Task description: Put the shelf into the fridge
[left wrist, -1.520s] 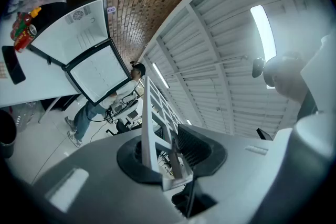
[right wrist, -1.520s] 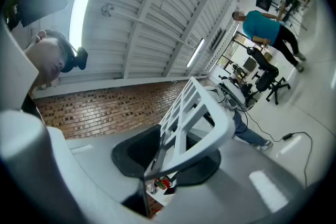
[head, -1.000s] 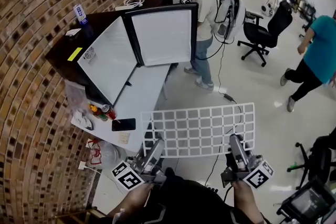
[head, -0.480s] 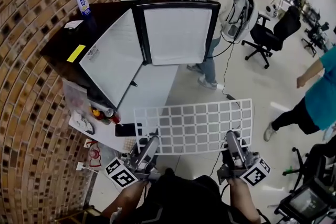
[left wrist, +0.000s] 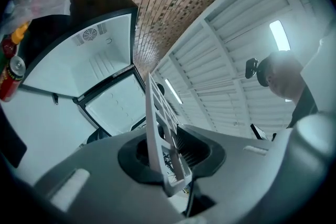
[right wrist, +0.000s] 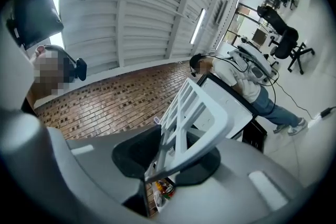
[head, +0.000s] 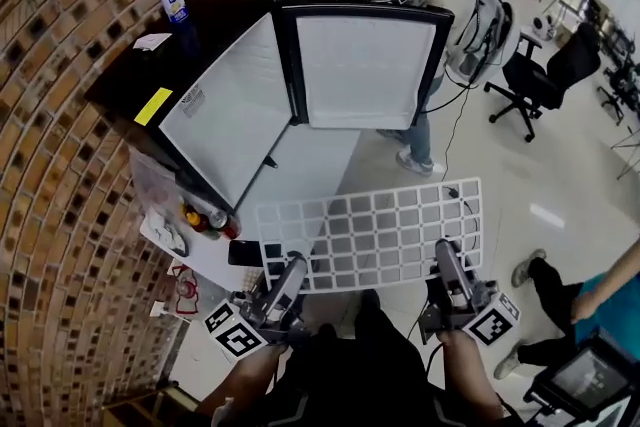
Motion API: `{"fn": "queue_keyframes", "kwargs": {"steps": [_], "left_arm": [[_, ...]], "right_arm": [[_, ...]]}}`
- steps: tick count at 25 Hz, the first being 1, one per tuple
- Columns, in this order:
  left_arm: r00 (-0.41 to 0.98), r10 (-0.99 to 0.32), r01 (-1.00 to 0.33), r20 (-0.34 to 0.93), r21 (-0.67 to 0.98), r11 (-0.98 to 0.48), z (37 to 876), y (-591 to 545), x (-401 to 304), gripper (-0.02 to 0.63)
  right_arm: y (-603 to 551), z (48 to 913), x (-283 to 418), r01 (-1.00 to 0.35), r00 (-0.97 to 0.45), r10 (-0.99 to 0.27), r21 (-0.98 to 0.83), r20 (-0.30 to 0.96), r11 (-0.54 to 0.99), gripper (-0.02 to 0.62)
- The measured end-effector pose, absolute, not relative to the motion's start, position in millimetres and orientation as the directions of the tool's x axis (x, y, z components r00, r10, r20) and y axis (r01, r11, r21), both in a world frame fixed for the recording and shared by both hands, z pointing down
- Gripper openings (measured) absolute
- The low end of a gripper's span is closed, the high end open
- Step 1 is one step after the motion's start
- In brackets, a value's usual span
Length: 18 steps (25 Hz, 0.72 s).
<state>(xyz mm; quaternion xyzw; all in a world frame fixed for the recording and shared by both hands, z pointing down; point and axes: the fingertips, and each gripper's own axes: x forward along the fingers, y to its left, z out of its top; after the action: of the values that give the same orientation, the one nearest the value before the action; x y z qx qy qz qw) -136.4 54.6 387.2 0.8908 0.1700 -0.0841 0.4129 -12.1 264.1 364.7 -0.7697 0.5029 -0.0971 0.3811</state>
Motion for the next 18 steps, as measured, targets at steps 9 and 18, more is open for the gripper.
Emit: {"fn": "queue_keyframes", "kwargs": {"steps": [9, 18], "left_arm": [[0.956, 0.128, 0.282, -0.265, 0.698, -0.658, 386, 49, -96, 0.071], [0.968, 0.05, 0.21, -0.244, 0.691, -0.692, 387, 46, -57, 0.072]], "right_arm": [[239, 364, 56, -0.717, 0.365, -0.902, -0.687, -0.232, -0.114, 0.084], [222, 363, 112, -0.717, 0.291, -0.924, -0.696, -0.248, -0.039, 0.084]]}}
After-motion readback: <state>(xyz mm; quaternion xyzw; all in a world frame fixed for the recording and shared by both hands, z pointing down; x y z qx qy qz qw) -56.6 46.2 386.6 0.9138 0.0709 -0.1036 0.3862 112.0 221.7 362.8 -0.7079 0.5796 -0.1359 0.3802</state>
